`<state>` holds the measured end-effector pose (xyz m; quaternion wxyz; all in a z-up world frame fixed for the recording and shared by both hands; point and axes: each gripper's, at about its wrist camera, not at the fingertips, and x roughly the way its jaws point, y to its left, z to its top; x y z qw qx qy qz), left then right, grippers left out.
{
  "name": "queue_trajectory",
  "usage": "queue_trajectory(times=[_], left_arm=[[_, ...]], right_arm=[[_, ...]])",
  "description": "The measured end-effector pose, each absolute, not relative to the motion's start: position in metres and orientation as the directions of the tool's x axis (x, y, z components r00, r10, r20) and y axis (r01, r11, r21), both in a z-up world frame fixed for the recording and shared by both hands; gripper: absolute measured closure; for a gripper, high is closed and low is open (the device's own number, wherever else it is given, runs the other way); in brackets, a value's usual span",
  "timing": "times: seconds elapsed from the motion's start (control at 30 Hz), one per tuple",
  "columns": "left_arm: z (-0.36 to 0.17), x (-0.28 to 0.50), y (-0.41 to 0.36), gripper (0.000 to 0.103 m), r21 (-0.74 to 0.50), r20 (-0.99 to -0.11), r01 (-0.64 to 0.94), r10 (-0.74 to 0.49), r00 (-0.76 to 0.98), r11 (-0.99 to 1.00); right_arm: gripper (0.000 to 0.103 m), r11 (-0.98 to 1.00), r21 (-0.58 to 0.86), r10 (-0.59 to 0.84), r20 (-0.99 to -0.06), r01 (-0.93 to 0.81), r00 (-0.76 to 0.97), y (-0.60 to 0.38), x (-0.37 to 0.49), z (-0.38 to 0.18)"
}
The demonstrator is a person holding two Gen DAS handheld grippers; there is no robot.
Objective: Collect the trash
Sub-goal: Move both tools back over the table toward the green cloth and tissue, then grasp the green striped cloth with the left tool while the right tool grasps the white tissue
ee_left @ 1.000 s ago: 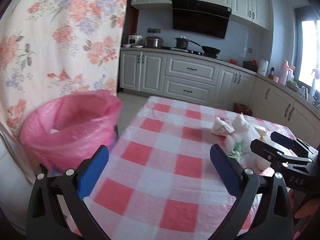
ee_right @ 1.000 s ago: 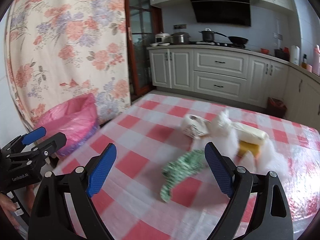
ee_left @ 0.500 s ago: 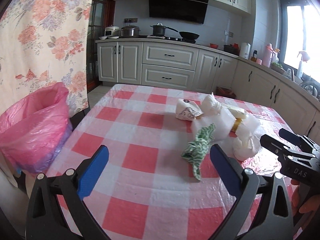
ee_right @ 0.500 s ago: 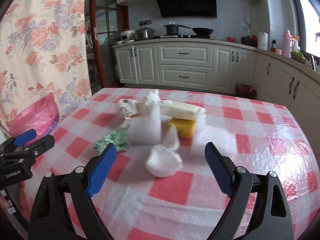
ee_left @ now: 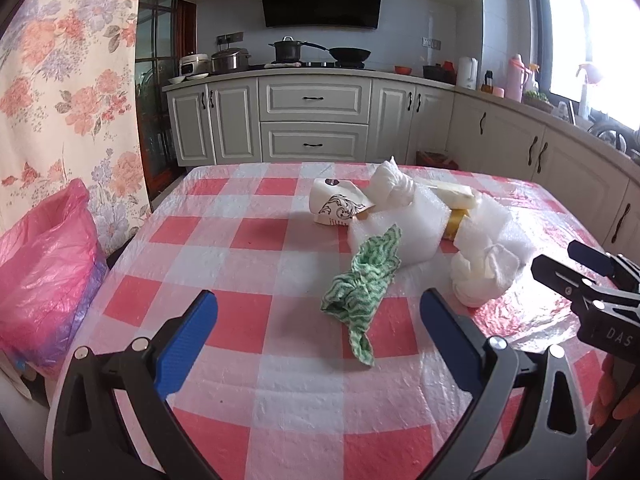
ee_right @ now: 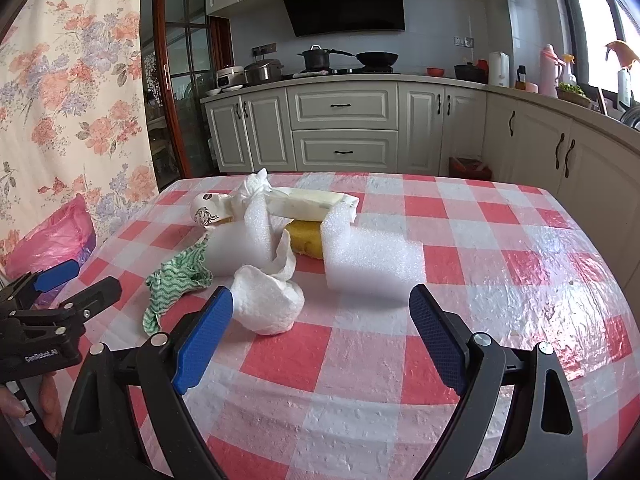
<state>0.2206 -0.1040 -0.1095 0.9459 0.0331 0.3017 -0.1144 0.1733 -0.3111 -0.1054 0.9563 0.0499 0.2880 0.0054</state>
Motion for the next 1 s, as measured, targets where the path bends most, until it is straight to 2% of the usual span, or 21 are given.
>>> queue_trajectory(times=[0.63,0.7,0.77,0.9,0.97,1.0], left_arm=[[-0.122,0.238,-0.090,0.005,-0.007,-0.595,0.223,-0.183,0.783,0.975],[-0.122,0.239,-0.090,0.005,-0.012,-0.599,0.228,-0.190,0.778,0.973],[-0.123,0.241,-0.091,0.005,-0.011,-0.603,0.234,-0.193,0.774,0.972],[-0.124,0.246,-0.095,0.005,-0.014,-0.608,0.251,-0.207,0.766,0.968],[-0.125,0.251,-0.098,0.005,-0.019,-0.615,0.258,-0.214,0.758,0.966],[-0.126,0.253,-0.101,0.006,-0.020,-0.619,0.263,-0.218,0.754,0.965]], right_arm=[[0.035,0.998,0.051,0.058,-0.666,-0.032,0.744,-0.282,0.225,-0.125],[0.039,0.999,0.042,0.053,-0.688,-0.033,0.724,-0.280,0.230,-0.128],[0.048,0.999,0.040,0.050,-0.704,-0.031,0.708,-0.280,0.233,-0.131],[0.056,0.998,0.067,0.062,-0.715,-0.020,0.697,-0.287,0.235,-0.134],[0.064,0.996,0.084,0.073,-0.715,-0.018,0.696,-0.289,0.235,-0.135],[0.065,0.996,0.091,0.076,-0.715,-0.016,0.695,-0.291,0.235,-0.135]])
